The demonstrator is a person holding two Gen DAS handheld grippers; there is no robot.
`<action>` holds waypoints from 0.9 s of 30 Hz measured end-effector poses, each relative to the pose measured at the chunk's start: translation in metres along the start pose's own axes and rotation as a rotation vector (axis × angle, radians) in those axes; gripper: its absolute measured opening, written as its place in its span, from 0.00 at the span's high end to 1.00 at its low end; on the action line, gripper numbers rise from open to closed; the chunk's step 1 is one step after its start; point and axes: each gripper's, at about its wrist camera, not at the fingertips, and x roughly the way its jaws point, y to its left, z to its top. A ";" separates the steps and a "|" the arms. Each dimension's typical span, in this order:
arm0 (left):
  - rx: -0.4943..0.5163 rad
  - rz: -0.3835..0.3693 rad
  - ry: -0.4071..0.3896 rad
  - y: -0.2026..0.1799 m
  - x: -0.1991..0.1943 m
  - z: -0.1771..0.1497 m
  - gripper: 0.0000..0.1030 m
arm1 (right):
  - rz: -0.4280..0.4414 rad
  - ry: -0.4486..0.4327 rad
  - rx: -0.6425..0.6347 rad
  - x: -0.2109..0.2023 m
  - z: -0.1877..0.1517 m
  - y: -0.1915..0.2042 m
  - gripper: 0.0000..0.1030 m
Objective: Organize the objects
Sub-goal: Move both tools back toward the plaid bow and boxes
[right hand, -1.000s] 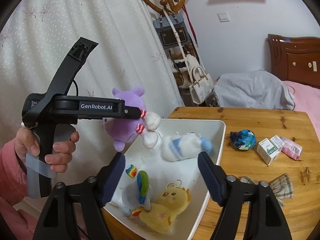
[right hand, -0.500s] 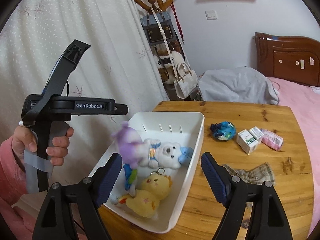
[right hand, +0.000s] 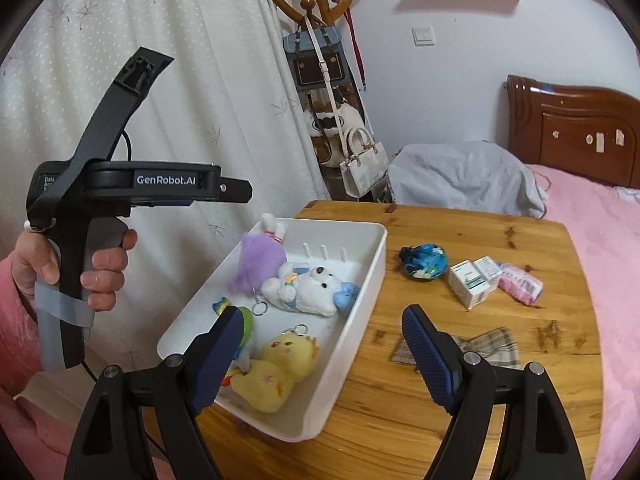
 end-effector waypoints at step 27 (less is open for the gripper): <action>-0.221 0.032 -0.023 -0.111 0.000 -0.009 0.11 | -0.010 0.038 -0.133 -0.040 0.031 -0.139 0.20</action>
